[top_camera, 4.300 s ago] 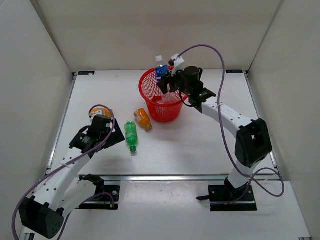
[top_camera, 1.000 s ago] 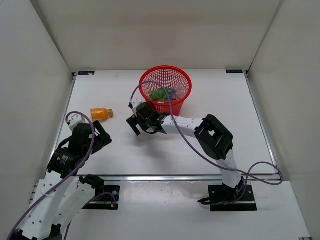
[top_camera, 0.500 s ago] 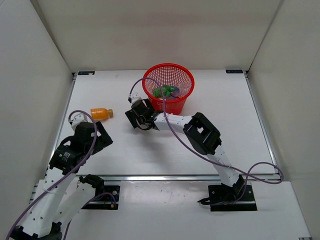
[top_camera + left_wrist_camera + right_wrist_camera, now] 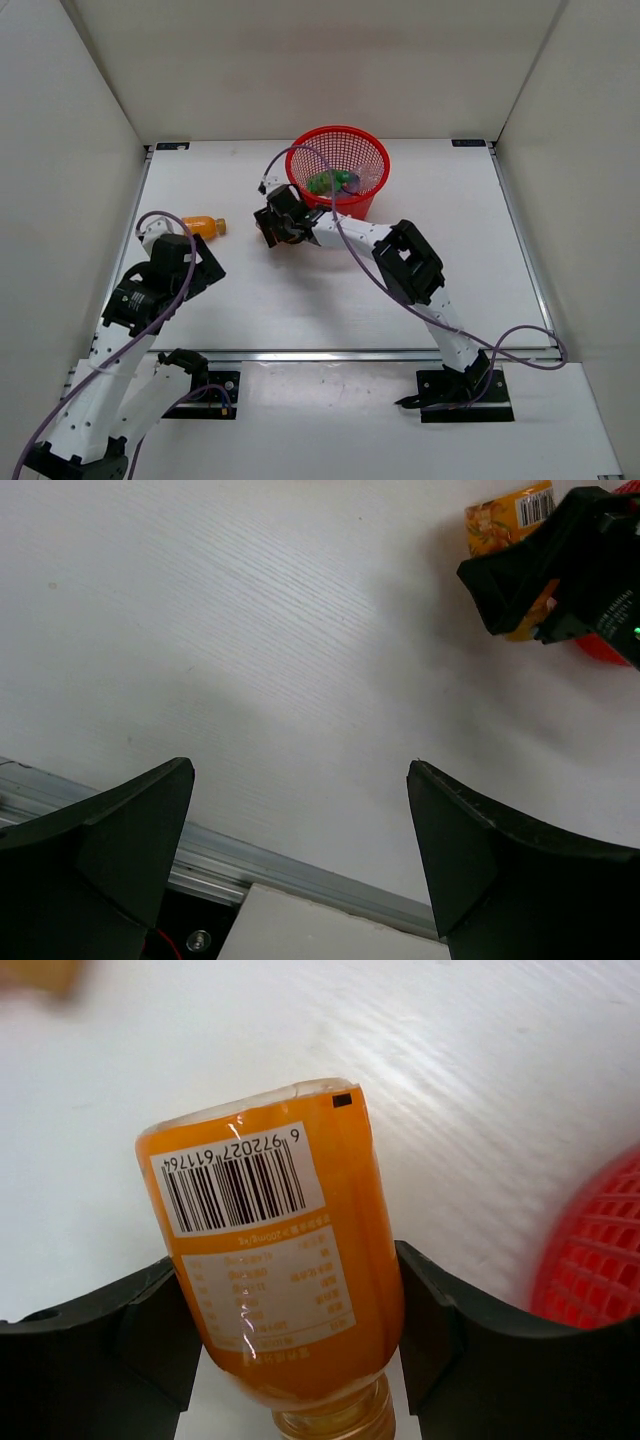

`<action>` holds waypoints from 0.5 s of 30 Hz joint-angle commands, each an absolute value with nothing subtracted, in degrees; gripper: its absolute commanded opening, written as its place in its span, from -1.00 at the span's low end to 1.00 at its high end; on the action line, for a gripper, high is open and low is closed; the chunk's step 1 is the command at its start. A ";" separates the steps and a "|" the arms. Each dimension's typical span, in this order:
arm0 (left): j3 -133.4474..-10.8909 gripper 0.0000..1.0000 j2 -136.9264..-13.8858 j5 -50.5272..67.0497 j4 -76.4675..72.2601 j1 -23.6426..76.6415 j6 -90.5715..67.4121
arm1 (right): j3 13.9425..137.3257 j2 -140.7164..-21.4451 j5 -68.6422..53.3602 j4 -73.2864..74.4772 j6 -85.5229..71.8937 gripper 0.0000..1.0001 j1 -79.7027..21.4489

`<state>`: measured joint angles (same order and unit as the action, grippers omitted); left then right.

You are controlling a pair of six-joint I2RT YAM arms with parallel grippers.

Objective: Put the plastic bottles in the bin

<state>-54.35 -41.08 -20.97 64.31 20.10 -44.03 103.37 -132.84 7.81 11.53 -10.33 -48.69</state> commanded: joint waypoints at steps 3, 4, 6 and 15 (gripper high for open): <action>-53.09 0.97 -40.96 -19.26 57.84 18.99 -44.12 | 109.95 -116.91 -11.41 15.65 -12.30 -0.40 -46.41; -52.74 0.97 -41.39 -18.55 56.79 18.81 -44.73 | 110.13 -114.37 -11.95 15.38 -12.48 -0.38 -46.32; -52.21 0.98 -42.10 -17.58 55.81 18.98 -45.09 | 109.86 -110.84 -10.99 15.73 -10.90 -0.38 -45.45; -48.26 0.98 -48.51 -15.38 50.46 16.18 -48.16 | 103.72 -102.66 -7.56 16.52 -9.14 -0.38 -32.01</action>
<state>-49.67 -47.42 -16.84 54.22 17.85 -46.17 105.97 -101.41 -7.94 14.87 -9.43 -35.81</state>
